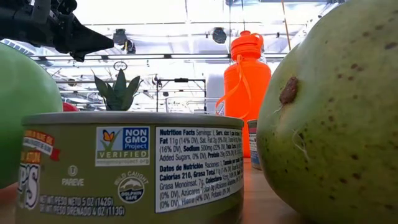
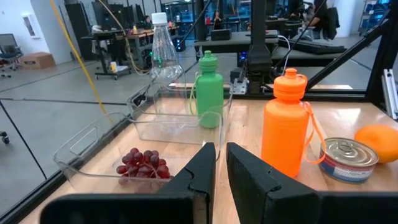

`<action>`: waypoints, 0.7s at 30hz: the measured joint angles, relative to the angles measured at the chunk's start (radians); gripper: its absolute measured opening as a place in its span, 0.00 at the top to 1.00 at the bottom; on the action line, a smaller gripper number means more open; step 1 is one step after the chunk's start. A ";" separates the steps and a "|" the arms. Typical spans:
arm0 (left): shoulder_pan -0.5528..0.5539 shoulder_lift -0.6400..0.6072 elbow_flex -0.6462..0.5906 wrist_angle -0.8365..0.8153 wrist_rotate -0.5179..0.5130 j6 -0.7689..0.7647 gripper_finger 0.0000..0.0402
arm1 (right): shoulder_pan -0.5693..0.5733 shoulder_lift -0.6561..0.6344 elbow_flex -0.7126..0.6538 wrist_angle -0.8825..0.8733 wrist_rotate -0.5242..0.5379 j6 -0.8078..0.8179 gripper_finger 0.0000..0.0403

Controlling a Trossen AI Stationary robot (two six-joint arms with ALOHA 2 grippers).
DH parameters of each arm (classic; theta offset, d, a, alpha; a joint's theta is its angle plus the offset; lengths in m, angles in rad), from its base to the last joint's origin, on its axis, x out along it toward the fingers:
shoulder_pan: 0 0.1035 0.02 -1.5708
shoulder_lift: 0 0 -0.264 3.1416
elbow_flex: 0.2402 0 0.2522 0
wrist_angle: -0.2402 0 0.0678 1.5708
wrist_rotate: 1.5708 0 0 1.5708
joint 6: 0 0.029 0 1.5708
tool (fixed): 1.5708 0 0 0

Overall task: Pick & Place Food Item
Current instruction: Put the mango into the left transparent bin

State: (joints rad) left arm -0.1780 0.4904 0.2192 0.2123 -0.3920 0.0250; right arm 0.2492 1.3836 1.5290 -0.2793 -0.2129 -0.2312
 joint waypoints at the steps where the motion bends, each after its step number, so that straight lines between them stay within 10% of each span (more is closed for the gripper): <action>1: 0.000 0.000 0.000 0.000 0.000 0.000 0.87 | 0.001 -0.042 -0.020 -0.004 0.025 -0.004 0.49; 21: 0.000 0.000 0.000 0.001 -0.001 0.020 0.87 | -0.007 -0.921 -0.936 0.467 0.152 0.058 0.50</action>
State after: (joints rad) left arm -0.1780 0.4906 0.2192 0.2132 -0.3931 0.0448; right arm 0.2420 0.4623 0.5930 0.1872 -0.0605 -0.1734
